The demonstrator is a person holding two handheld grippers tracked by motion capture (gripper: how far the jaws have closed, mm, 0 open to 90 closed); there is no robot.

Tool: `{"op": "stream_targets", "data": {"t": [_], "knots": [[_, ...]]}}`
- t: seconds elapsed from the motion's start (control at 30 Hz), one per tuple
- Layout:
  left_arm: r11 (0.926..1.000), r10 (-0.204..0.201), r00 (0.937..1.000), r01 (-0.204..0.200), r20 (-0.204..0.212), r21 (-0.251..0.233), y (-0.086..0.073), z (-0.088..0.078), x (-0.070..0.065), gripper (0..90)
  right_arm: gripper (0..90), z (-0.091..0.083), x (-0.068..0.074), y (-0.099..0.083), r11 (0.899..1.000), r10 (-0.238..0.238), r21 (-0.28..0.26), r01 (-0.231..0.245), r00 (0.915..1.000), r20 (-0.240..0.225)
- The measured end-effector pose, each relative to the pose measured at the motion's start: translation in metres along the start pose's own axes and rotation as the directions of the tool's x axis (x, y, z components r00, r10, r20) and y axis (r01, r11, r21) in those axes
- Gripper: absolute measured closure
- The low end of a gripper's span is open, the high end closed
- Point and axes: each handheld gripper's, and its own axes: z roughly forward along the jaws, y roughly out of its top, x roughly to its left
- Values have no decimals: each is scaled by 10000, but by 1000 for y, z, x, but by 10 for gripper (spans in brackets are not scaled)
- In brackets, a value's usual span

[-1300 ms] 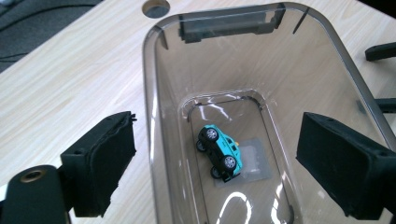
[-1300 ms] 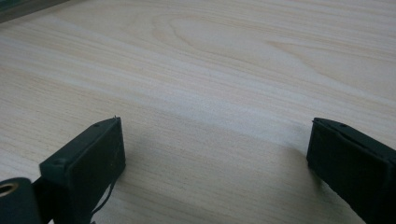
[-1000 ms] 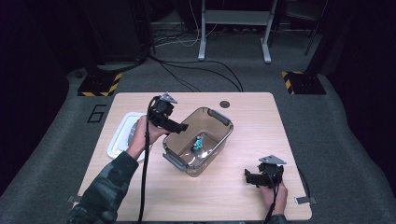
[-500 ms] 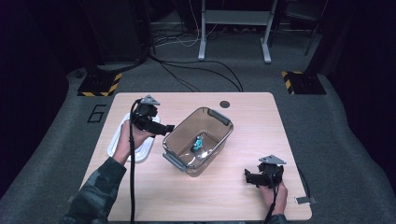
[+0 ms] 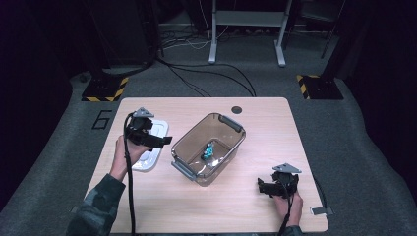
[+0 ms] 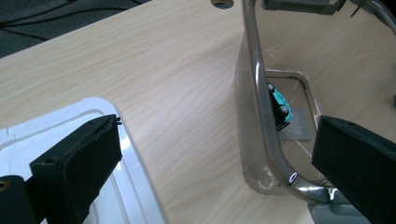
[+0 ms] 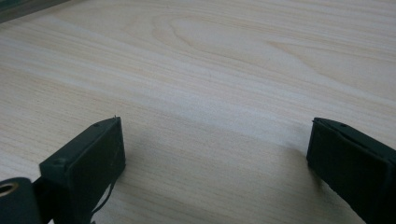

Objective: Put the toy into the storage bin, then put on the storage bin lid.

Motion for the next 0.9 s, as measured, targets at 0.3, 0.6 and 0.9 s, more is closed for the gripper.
{"op": "stream_targets", "data": {"t": [0.3, 0.6, 0.9], "knots": [[9962, -820, 9961, 810, -321, -323, -23, -2, 19, 0, 35, 0, 0, 0, 10000, -1, -2, 1, 10000, -2], [9864, -1636, 9831, 1617, -818, -304, -47, 7, 40, 0, 36, 0, 0, 0, 10000, 0, 0, 0, 10000, -2], [9750, -2219, 9620, 2212, -1593, -224, -66, 21, 67, 0, 36, 0, 0, 0, 10000, -1, -4, 1, 10000, -4]]}}
